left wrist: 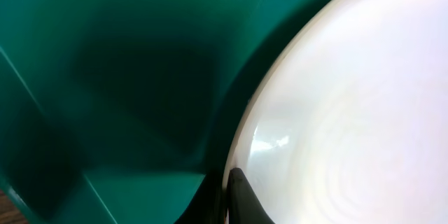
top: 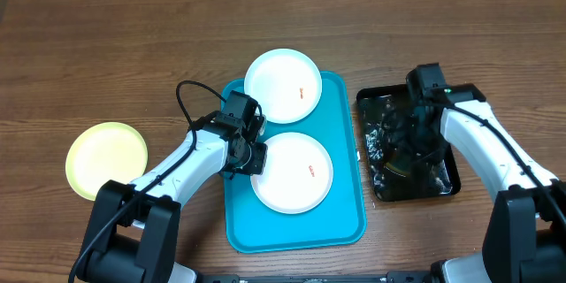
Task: Clean dirty plates on tray and stack at the side
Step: 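Grasp the sponge in the black tray with the right gripper, then wipe the lower white plate with the sponge in the right gripper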
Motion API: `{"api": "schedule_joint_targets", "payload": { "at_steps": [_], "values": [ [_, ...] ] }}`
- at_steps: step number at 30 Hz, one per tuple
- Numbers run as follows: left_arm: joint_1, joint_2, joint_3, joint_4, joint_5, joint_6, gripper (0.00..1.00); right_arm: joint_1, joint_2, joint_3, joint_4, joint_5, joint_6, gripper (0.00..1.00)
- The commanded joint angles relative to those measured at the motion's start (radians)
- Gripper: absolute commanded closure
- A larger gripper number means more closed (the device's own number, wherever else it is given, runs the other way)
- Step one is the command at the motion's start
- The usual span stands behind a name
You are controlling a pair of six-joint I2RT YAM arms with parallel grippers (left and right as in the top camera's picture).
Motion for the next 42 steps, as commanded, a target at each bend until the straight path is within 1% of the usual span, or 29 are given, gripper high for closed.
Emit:
{"api": "schedule_joint_targets", "payload": {
  "at_steps": [1, 3, 4, 5, 6, 7, 9, 12, 15, 19, 23, 24, 25, 29, 32, 34, 38, 42],
  "values": [
    [-0.002, 0.016, 0.006, -0.003, -0.008, -0.014, 0.96, 0.003, -0.017, -0.097, 0.094, 0.012, 0.024, 0.6],
    [-0.002, 0.016, 0.006, -0.003, -0.008, -0.014, 0.96, 0.003, -0.015, -0.16, 0.179, 0.006, 0.043, 0.67],
    [-0.002, 0.016, 0.006, -0.003, -0.008, -0.015, 0.96, 0.003, -0.015, -0.186, 0.215, 0.005, 0.044, 0.73],
    [-0.002, 0.016, 0.006, -0.003, -0.008, -0.014, 0.96, 0.003, -0.015, -0.198, 0.229, 0.005, 0.044, 0.8],
    [-0.002, 0.016, 0.006, -0.003, -0.008, -0.015, 0.96, 0.003, -0.015, -0.204, 0.237, 0.005, 0.044, 0.95],
    [-0.002, 0.016, 0.006, -0.003, -0.008, -0.014, 0.96, 0.003, -0.015, -0.202, 0.238, 0.006, 0.043, 0.96],
    [-0.002, 0.016, 0.006, -0.003, -0.008, -0.014, 0.96, 0.002, -0.019, -0.181, 0.22, 0.006, 0.034, 0.96],
    [-0.002, 0.016, 0.006, -0.002, -0.001, -0.014, 0.96, 0.001, -0.035, -0.113, 0.139, 0.006, 0.019, 0.96],
    [-0.002, 0.016, 0.006, 0.008, 0.035, -0.014, 0.96, 0.008, -0.074, -0.021, 0.04, -0.007, -0.032, 0.96],
    [-0.002, 0.016, 0.006, 0.02, 0.046, -0.015, 0.96, 0.034, -0.137, 0.071, -0.055, -0.087, -0.108, 0.96],
    [-0.002, 0.016, 0.006, 0.026, 0.047, -0.015, 0.96, 0.103, -0.198, 0.087, -0.073, -0.216, -0.154, 0.96],
    [-0.002, 0.016, 0.006, 0.027, 0.056, -0.015, 0.97, 0.134, -0.203, 0.087, -0.073, -0.236, -0.153, 0.96],
    [-0.002, 0.016, 0.006, 0.031, 0.072, -0.015, 0.96, 0.179, -0.204, 0.087, -0.069, -0.249, -0.153, 0.96],
    [-0.002, 0.016, 0.006, 0.046, 0.099, -0.016, 0.96, 0.33, -0.196, 0.062, -0.012, -0.249, -0.148, 0.96],
    [-0.002, 0.016, 0.006, 0.047, 0.099, -0.016, 0.96, 0.472, -0.168, 0.021, 0.09, -0.24, -0.119, 0.96],
    [-0.002, 0.016, 0.006, 0.047, 0.099, -0.015, 0.96, 0.541, -0.141, -0.007, 0.168, -0.212, -0.09, 0.96],
    [-0.002, 0.016, 0.006, 0.047, 0.098, -0.015, 0.96, 0.616, -0.069, -0.038, 0.299, -0.145, -0.065, 0.96],
    [-0.002, 0.016, 0.006, 0.045, 0.098, -0.015, 0.96, 0.627, 0.027, -0.046, 0.383, -0.103, -0.038, 0.96]
  ]
}}
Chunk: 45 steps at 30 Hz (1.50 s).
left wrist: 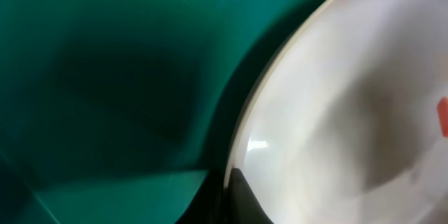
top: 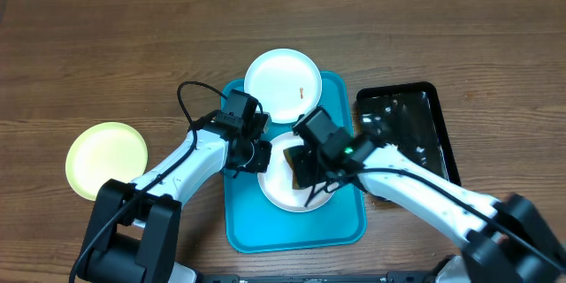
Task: Clean dirty plates on tray and stack at the side
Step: 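Wipe the lower white plate with the sponge in the right gripper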
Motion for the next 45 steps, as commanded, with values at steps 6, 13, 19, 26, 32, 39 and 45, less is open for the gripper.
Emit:
{"api": "schedule_joint_targets", "payload": {
  "at_steps": [6, 13, 19, 26, 32, 39, 45],
  "values": [
    [-0.002, 0.013, 0.006, -0.001, 0.014, -0.015, 0.96, -0.023, 0.167, -0.007, 0.06, 0.141, 0.085, 0.96],
    [-0.002, 0.013, 0.006, -0.009, 0.002, -0.014, 0.96, -0.046, 0.2, -0.009, -0.089, 0.36, 0.299, 0.96],
    [-0.001, 0.013, 0.006, -0.016, -0.025, -0.015, 0.96, -0.047, 0.2, -0.009, -0.18, 0.486, 0.369, 0.96],
    [0.0, 0.013, 0.006, -0.028, -0.047, -0.022, 0.96, -0.047, 0.194, 0.027, -0.32, 0.602, 0.45, 0.96],
    [0.0, 0.013, 0.006, -0.031, -0.05, -0.022, 0.96, -0.048, 0.067, 0.094, -0.404, 0.6, 0.448, 0.96],
    [0.0, 0.013, 0.006, -0.027, -0.045, -0.022, 0.96, -0.105, -0.176, 0.1, -0.405, 0.536, 0.322, 0.96],
    [0.0, 0.013, 0.006, -0.027, -0.026, -0.021, 0.96, -0.276, -0.326, 0.1, -0.405, 0.452, 0.169, 0.96]
  ]
}}
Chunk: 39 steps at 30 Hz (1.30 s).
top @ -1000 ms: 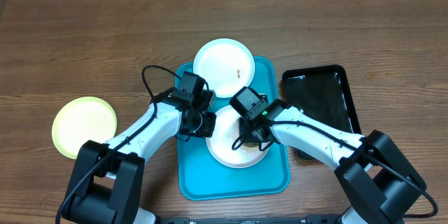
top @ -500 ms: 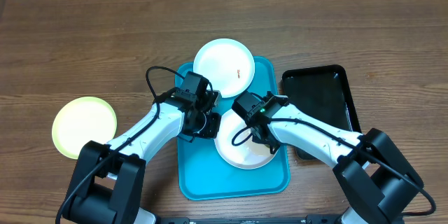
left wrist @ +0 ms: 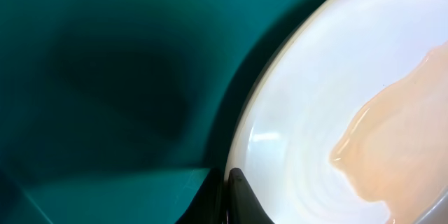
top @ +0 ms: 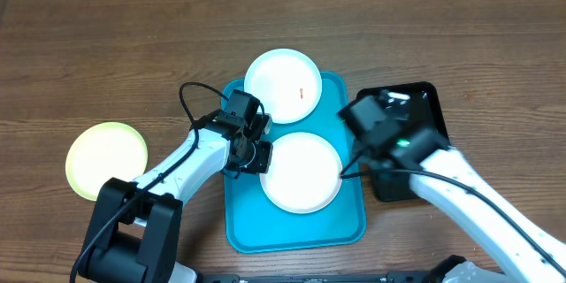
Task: Clean dirty plates on tray and stack at the side
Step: 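Wipe the lower white plate with the sponge in the right gripper, then return the sponge to the black tray with the right gripper, then lift the white plate with the left gripper toward the right gripper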
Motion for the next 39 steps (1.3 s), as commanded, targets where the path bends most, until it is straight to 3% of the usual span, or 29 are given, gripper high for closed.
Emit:
{"api": "schedule_joint_targets", "payload": {
  "at_steps": [1, 4, 10, 16, 17, 19, 26, 39],
  "values": [
    [0.005, 0.004, -0.004, -0.002, -0.02, -0.003, 0.96, -0.133, -0.062, 0.021, 0.004, -0.047, -0.14, 0.96],
    [0.005, 0.004, -0.004, -0.002, -0.005, -0.003, 0.96, -0.248, -0.056, 0.016, 0.018, -0.096, -0.186, 0.96],
    [0.005, 0.004, 0.003, -0.006, -0.005, -0.003, 0.96, -0.466, 0.024, -0.062, 0.161, -0.394, -0.266, 0.96],
    [0.005, 0.004, 0.076, -0.09, -0.005, 0.009, 0.96, -0.527, 0.157, -0.098, 0.182, -0.479, -0.266, 0.95],
    [0.005, 0.004, 0.092, -0.106, -0.005, 0.013, 0.96, -0.527, 0.17, -0.098, 0.185, -0.48, -0.266, 0.92],
    [0.003, 0.004, 0.124, -0.138, -0.005, 0.022, 0.96, -0.525, 0.179, -0.098, 0.193, -0.482, -0.266, 0.75],
    [0.003, 0.004, 0.197, -0.223, -0.011, 0.027, 0.96, -0.559, 0.14, -0.057, 0.142, -0.53, -0.266, 0.45],
    [-0.051, 0.004, 0.472, -0.43, 0.05, 0.021, 0.96, -0.703, -0.193, 0.006, -0.075, -0.627, -0.267, 0.29]
  ]
}}
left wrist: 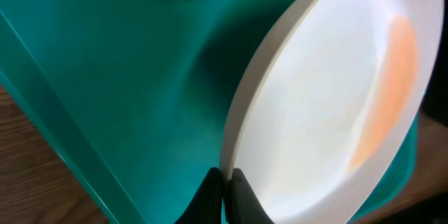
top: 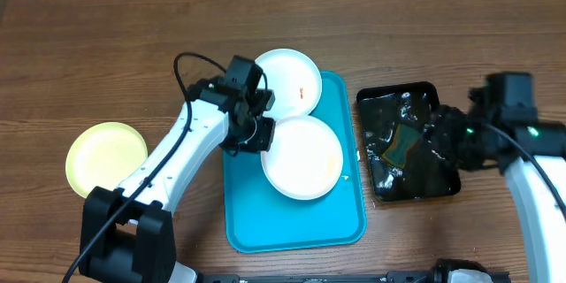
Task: Clean dirty plates on tray and stack at the side
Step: 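Lift the white plate with the left gripper toward the right gripper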
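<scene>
My left gripper (top: 258,134) (left wrist: 225,185) is shut on the left rim of a white plate (top: 305,159) (left wrist: 322,98). The plate hangs tilted above the teal tray (top: 296,230) (left wrist: 105,77), and its face shows no stain. A second white plate (top: 285,80) rests on the tray's far end, with a small red mark near its right side. My right gripper (top: 435,137) hovers over the black tray (top: 389,95) next to a brownish-green sponge (top: 402,146). Its jaws are too small to read.
A yellow plate (top: 108,157) lies alone on the wooden table at the left. The black tray holds dark wet liquid around the sponge. A black cable loops above my left arm.
My left gripper has raised and tilted the near white plate off the teal tray. My right arm has moved from beside the plate back over the black tray, where the sponge lies.
At first my left gripper pinched the rim of the near plate, which bore a red mark, while my right gripper was at the black tray. Then my right gripper was down on that plate. After that the plate showed no mark, and now it is lifted.
</scene>
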Motion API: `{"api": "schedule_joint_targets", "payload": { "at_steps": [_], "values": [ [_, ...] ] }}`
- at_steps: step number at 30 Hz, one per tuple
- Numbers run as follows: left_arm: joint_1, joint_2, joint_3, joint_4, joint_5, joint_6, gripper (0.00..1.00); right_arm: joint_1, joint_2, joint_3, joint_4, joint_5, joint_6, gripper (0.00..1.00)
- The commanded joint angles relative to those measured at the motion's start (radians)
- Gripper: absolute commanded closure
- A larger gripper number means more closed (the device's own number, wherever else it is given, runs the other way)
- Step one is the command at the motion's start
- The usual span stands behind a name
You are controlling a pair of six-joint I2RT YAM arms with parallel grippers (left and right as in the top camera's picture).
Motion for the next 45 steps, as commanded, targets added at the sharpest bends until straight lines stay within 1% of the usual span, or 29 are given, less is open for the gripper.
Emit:
{"api": "schedule_joint_targets", "payload": {
  "at_steps": [1, 4, 6, 8, 13, 16, 21, 25, 28, 31, 32, 38, 42, 43, 45],
  "values": [
    [-0.048, -0.001, 0.133, -0.04, 0.045, 0.013, 0.96, -0.024, -0.06, 0.025, -0.013, -0.018, -0.012, 0.29],
    [-0.091, -0.001, 0.214, -0.045, 0.045, -0.007, 0.96, -0.037, -0.081, 0.025, -0.023, -0.018, -0.012, 0.29],
    [-0.123, 0.0, 0.249, -0.017, 0.039, -0.041, 0.96, -0.042, -0.082, 0.025, -0.029, -0.017, -0.013, 0.29],
    [-0.162, 0.0, 0.267, 0.032, -0.009, -0.084, 0.96, -0.043, -0.082, 0.025, -0.033, -0.017, -0.013, 0.28],
    [-0.278, 0.019, 0.268, 0.174, -0.203, -0.167, 0.96, -0.044, -0.082, 0.025, -0.045, -0.006, -0.034, 0.28],
    [-0.343, 0.048, 0.268, 0.233, -0.341, -0.172, 0.96, -0.044, -0.082, 0.025, -0.064, 0.005, -0.034, 0.28],
    [-0.443, 0.103, 0.268, 0.336, -0.622, -0.172, 0.96, -0.044, -0.082, 0.025, -0.085, 0.008, -0.034, 0.28],
    [-0.507, 0.114, 0.268, 0.439, -0.735, -0.157, 0.96, -0.044, -0.082, 0.025, -0.108, 0.026, -0.034, 0.28],
    [-0.55, 0.115, 0.268, 0.489, -0.79, -0.108, 0.96, -0.044, -0.082, 0.025, -0.119, 0.041, -0.035, 0.28],
    [-0.591, 0.115, 0.268, 0.517, -0.899, -0.054, 0.96, -0.044, -0.082, 0.025, -0.126, 0.047, -0.035, 0.28],
    [-0.607, 0.115, 0.268, 0.529, -0.944, -0.023, 0.96, -0.044, -0.082, 0.024, -0.126, 0.047, -0.035, 0.29],
    [-0.675, 0.115, 0.268, 0.611, -1.099, 0.15, 0.96, -0.044, -0.082, 0.024, -0.125, 0.047, -0.034, 0.28],
    [-0.708, 0.115, 0.268, 0.668, -1.165, 0.248, 0.96, -0.044, -0.082, 0.024, -0.125, 0.047, -0.034, 0.28],
    [-0.719, 0.115, 0.268, 0.696, -1.186, 0.29, 0.96, -0.044, -0.082, 0.024, -0.126, 0.047, -0.034, 0.28],
    [-0.726, 0.115, 0.268, 0.713, -1.19, 0.312, 0.96, -0.044, -0.082, 0.024, -0.126, 0.047, -0.034, 0.28]
  ]
}}
